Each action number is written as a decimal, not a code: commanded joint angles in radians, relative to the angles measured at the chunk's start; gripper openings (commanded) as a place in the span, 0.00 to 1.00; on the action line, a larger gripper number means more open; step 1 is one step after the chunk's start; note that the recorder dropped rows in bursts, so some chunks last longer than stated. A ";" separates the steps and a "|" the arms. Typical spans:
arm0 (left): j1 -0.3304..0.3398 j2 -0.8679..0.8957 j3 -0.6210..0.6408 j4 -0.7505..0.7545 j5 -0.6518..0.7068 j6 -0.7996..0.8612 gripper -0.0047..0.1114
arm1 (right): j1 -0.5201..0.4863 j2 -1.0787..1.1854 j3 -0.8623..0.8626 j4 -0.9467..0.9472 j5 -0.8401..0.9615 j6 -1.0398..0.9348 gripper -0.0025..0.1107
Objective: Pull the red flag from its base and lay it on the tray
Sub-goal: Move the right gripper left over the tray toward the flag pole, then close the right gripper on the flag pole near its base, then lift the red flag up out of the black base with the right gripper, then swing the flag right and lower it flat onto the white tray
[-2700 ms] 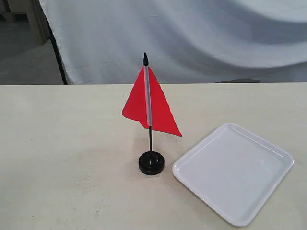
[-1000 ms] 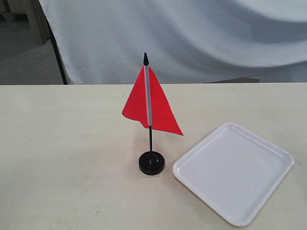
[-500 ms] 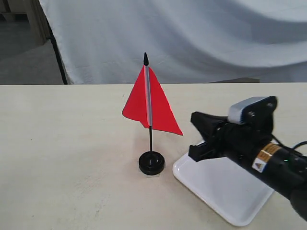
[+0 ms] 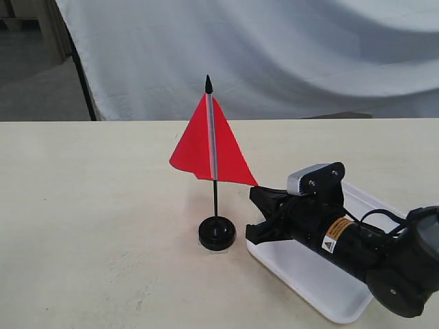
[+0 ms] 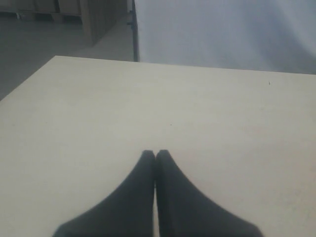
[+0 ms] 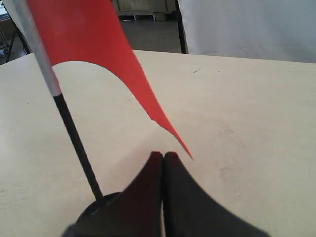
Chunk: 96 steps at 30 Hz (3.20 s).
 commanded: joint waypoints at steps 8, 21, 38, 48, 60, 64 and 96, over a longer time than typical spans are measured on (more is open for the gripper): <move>0.002 -0.001 0.002 0.002 -0.005 0.001 0.04 | 0.004 0.004 -0.017 -0.057 -0.015 -0.008 0.69; 0.002 -0.001 0.002 0.002 -0.005 0.001 0.04 | 0.119 0.031 -0.235 -0.102 0.311 -0.004 0.58; 0.002 -0.001 0.002 0.002 -0.005 0.001 0.04 | 0.159 -0.004 -0.314 -0.190 0.329 0.056 0.02; 0.002 -0.001 0.002 0.002 -0.005 0.001 0.04 | 0.070 -0.484 -0.275 -0.192 0.761 0.272 0.02; 0.002 -0.001 0.002 0.002 -0.005 0.001 0.04 | -0.191 -0.621 -0.047 -0.192 1.053 0.744 0.02; 0.002 -0.001 0.002 0.002 -0.005 0.001 0.04 | -0.196 -0.573 0.030 -0.192 1.008 0.884 0.02; 0.002 -0.001 0.002 0.002 -0.005 0.001 0.04 | -0.147 -0.219 0.115 -0.103 0.578 1.079 0.57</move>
